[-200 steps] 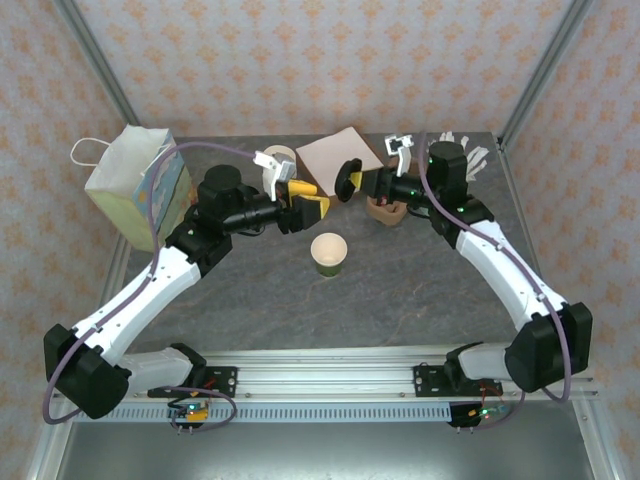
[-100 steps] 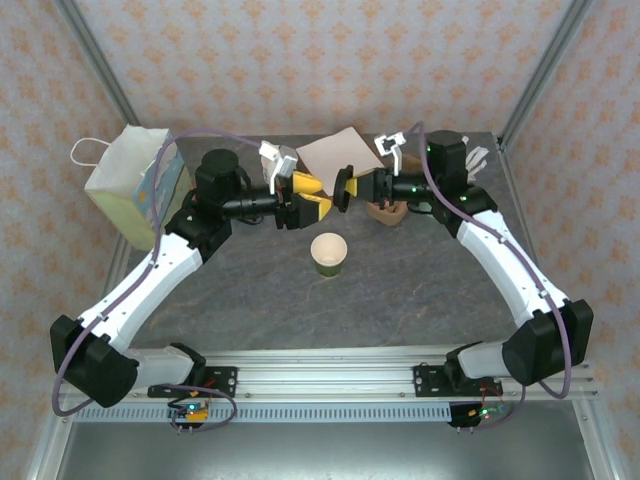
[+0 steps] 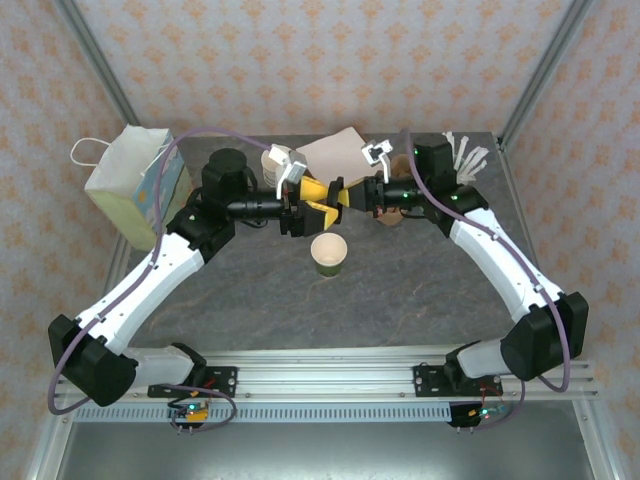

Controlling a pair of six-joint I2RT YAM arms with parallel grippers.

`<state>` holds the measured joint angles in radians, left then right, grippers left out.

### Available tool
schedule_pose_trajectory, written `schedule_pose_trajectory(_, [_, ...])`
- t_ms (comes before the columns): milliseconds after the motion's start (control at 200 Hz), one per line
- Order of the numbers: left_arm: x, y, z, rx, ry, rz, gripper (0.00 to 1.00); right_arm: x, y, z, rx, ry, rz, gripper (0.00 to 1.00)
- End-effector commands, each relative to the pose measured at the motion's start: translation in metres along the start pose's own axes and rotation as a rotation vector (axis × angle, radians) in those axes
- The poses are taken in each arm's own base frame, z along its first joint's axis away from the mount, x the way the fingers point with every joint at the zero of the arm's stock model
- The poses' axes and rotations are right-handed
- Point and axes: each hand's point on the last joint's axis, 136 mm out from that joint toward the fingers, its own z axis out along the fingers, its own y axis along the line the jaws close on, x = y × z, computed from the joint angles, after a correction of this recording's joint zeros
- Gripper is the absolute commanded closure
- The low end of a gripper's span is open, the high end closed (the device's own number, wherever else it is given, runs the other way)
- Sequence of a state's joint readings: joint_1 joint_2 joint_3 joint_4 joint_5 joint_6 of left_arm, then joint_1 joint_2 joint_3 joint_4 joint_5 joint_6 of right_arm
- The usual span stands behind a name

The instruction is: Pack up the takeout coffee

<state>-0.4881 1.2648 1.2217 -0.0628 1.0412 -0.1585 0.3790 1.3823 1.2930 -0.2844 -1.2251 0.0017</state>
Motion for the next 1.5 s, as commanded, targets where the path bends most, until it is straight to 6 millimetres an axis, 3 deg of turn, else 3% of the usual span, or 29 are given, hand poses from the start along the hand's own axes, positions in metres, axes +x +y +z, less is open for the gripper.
schedule_pose_trajectory(0, [-0.006, -0.010, -0.010, 0.033, -0.029, 0.022, 0.21, -0.010, 0.021, -0.005, -0.078, -0.011, -0.073, 0.97])
schedule_pose_trajectory(180, [-0.005, -0.003, -0.013, 0.053, -0.050, -0.009, 0.17, -0.010, 0.026, -0.011, -0.089, -0.002, -0.090, 0.97])
schedule_pose_trajectory(866, [-0.008, -0.014, -0.002, 0.214, 0.008, -0.028, 0.08, -0.006, 0.042, -0.008, -0.206, 0.051, -0.105, 0.97])
schedule_pose_trajectory(1266, [-0.001, -0.022, 0.007, 0.236, 0.047, -0.018, 0.13, -0.006, 0.039, -0.002, -0.191, 0.060, -0.098, 0.98])
schedule_pose_trajectory(1491, [-0.002, -0.021, 0.011, 0.226, 0.042, -0.017, 0.21, -0.007, 0.036, 0.000, -0.171, 0.051, -0.093, 0.97])
